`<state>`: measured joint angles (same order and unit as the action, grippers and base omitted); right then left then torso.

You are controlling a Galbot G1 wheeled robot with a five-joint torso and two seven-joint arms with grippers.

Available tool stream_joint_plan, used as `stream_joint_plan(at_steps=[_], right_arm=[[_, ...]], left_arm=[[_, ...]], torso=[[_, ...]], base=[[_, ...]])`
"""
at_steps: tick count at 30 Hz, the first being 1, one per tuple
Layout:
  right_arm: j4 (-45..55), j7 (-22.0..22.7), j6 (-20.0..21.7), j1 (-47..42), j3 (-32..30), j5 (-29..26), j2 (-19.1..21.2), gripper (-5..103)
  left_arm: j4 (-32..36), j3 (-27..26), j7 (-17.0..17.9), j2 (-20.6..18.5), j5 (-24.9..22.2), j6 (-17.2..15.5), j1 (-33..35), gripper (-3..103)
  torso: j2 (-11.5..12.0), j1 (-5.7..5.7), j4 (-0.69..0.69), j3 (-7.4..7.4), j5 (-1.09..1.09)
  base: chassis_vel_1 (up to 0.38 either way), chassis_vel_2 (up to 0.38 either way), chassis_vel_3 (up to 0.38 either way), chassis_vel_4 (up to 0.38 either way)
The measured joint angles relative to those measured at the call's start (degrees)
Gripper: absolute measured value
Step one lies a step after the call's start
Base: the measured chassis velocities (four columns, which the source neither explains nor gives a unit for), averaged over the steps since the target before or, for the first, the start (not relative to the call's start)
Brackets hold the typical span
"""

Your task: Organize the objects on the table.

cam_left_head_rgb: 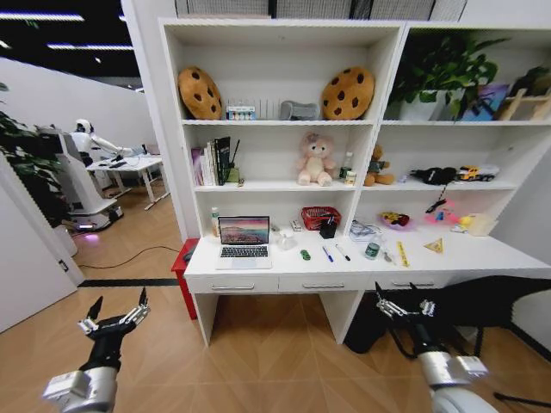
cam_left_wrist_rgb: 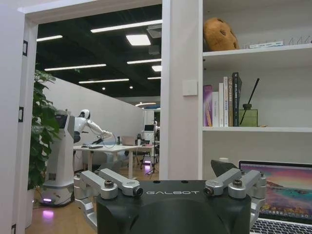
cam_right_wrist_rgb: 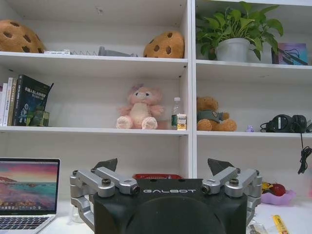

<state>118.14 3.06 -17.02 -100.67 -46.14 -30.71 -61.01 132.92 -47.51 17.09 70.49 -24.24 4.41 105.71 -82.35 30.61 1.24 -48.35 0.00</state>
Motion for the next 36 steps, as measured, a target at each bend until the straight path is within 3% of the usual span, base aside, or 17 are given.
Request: stream_joint_plan(at_steps=[36], right_arm=[[-1.58,0.62,0.26,-0.29,0.90,1.01,-0.51,100]], left_arm=[[-0.74,0.65,0.97,-0.24,2.87,0.17,0.33,100]], torso=[[0.00,0.00,0.00,0.00,0.00]], base=[[0.000,0.000,0.000,0.000]])
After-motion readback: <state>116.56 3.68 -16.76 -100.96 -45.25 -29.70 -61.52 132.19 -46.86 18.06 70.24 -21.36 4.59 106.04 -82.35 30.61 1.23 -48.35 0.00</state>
